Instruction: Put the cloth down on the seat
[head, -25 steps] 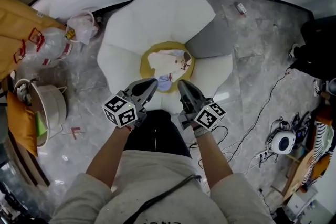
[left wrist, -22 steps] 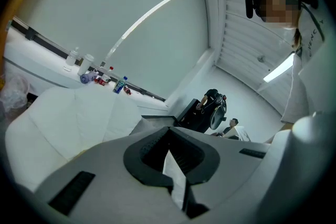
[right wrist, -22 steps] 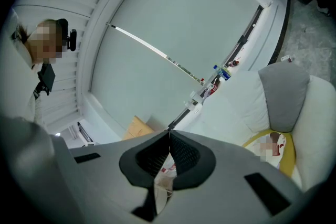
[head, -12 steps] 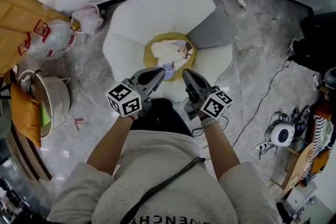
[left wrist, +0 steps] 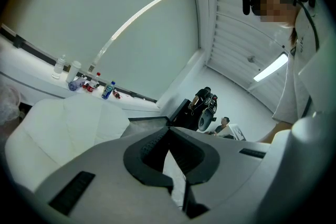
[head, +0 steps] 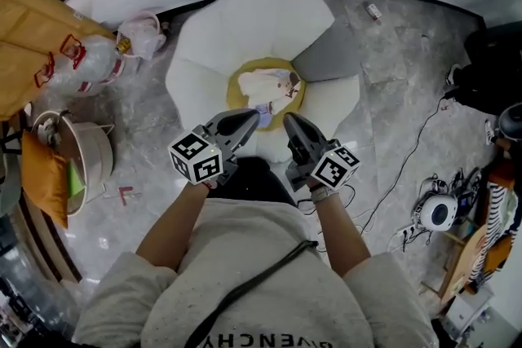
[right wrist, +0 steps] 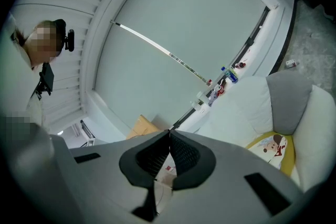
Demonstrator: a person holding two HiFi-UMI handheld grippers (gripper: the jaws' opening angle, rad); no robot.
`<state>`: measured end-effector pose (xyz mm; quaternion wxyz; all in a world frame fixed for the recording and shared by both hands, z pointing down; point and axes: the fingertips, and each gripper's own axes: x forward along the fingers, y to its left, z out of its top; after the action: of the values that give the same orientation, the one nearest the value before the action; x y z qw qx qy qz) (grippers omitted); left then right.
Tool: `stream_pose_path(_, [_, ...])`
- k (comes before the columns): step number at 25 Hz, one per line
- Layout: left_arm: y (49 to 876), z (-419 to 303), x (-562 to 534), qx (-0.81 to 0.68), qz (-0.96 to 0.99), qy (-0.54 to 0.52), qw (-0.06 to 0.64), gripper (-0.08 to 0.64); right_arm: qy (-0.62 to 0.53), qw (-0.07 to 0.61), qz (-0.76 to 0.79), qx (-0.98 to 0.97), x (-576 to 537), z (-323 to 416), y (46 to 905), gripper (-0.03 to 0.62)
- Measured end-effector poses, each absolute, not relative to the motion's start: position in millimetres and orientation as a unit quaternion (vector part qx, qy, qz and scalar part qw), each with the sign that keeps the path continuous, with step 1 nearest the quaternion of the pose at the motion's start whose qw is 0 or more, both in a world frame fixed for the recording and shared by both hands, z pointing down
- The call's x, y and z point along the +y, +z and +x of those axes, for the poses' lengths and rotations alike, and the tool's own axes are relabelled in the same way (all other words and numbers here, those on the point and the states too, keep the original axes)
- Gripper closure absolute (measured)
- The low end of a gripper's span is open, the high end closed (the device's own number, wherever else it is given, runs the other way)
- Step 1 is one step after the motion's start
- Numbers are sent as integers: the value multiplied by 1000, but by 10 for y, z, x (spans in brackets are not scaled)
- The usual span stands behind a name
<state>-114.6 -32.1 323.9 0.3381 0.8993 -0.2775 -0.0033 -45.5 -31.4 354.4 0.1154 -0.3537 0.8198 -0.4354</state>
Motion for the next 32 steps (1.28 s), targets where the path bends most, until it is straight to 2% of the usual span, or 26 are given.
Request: stream_pose_path(32, [2707, -1392, -108, -289, 901, -34, 322, 546, -410, 113, -353, 833, -27, -441, 3010, 574])
